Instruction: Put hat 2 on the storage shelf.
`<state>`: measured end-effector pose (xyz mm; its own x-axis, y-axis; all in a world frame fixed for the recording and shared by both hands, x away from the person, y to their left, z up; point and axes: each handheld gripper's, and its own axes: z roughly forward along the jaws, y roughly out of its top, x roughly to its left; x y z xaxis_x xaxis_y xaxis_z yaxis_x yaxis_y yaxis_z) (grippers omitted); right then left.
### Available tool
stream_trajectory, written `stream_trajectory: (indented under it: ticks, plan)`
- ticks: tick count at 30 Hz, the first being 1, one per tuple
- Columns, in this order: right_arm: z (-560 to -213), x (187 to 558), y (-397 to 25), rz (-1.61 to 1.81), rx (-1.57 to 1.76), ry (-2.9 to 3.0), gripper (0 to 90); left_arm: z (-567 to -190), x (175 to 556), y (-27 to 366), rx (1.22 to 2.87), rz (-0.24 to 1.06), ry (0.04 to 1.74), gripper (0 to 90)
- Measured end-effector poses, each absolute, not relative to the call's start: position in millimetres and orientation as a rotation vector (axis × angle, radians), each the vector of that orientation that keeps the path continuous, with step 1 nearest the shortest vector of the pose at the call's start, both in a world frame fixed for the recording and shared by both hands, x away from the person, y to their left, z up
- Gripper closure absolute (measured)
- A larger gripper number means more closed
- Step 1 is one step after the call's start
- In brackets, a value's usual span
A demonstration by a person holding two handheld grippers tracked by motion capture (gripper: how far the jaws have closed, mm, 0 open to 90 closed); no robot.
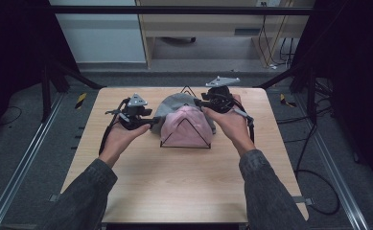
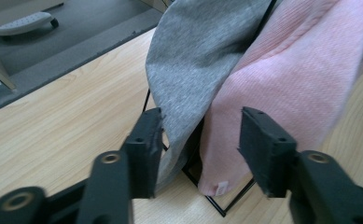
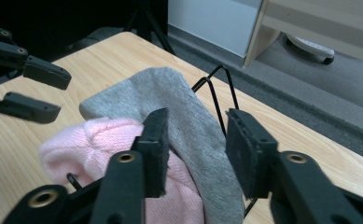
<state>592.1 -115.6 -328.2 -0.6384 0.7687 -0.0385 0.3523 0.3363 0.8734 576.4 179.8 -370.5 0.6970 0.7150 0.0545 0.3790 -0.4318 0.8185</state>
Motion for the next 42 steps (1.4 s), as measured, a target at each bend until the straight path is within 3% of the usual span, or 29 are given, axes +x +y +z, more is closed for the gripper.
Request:
stream_trajectory:
  ticks: [4,5,12,28,42]
  plan:
    - [-322.7,584.7,-114.2,1.250,0.973,2.134,47.2,-364.2,568.1,177.9,2.041,0.489,0.845,29.5]
    - [-318.8,580.0,-113.0,1.256,0.974,2.119,40.7,-360.5,563.4,176.4,2.035,0.486,0.836,22.1]
    - [-306.9,571.4,-109.1,1.278,0.979,2.087,29.3,-350.8,551.6,170.5,2.037,0.452,0.800,12.7]
    - [-300.6,548.0,-110.5,1.310,0.957,2.029,14.7,-350.2,522.7,169.2,2.102,0.438,0.762,6.3]
    - [-315.6,519.7,-150.9,1.235,0.982,2.055,6.3,-370.6,499.5,192.6,2.160,0.390,0.748,3.5]
